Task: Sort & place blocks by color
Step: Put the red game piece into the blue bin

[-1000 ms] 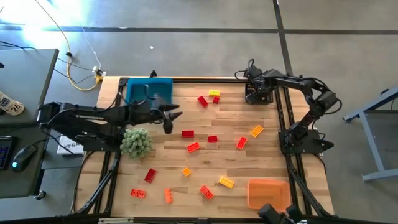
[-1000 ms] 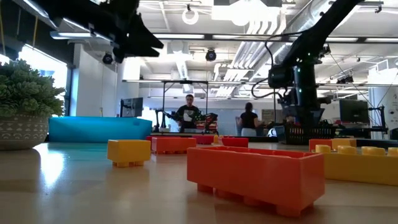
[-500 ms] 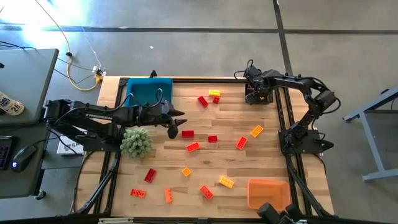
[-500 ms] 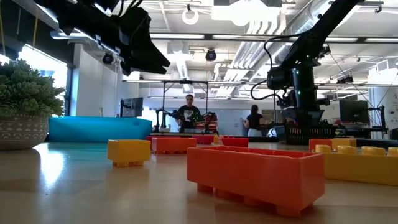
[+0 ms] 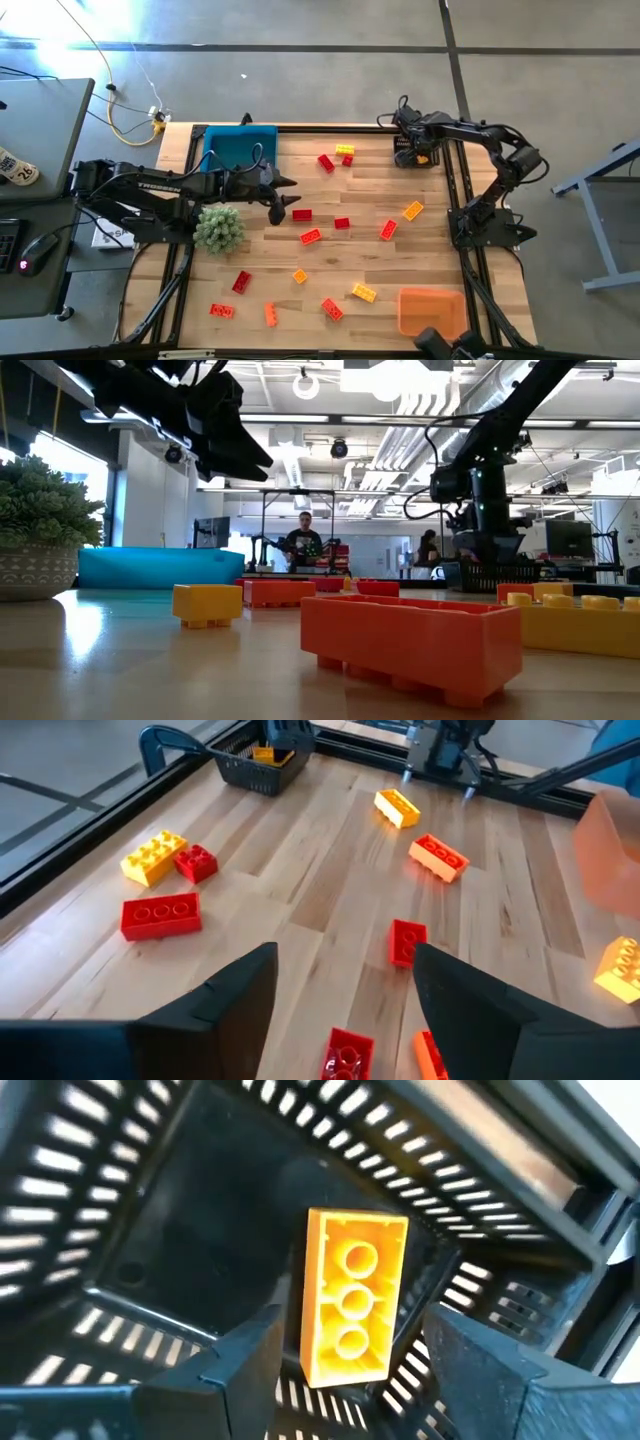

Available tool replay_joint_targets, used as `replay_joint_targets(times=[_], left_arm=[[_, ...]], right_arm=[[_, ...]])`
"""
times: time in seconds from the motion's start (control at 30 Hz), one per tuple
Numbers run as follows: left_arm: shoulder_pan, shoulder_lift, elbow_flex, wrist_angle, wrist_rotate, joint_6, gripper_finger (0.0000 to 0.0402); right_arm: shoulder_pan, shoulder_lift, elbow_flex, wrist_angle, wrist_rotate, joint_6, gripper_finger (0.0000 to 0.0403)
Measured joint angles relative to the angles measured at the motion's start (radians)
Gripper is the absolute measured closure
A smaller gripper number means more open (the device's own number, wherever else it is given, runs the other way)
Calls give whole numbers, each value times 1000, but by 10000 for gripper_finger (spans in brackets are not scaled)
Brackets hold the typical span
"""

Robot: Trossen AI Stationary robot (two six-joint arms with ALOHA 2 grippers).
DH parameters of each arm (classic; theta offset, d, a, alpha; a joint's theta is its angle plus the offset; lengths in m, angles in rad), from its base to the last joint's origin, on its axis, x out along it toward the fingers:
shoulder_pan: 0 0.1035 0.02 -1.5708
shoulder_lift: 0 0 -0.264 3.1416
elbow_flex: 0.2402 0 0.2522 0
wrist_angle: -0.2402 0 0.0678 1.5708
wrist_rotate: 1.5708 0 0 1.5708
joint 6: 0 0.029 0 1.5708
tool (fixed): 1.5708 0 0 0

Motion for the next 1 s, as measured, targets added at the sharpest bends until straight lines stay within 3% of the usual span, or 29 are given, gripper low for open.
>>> replay_joint_targets(times=[0.3,0.57,1.0], left_arm=[[0,0,10,-15,47,84,162],[1,27,175,-276,36,294,162],[3,240,223,-357,96,226,163]], right_arm=[[0,-134,0,-16,-53,91,174],[4,-290,0,-32,-179,212,174],[58,-457,0,-15,-175,317,174]])
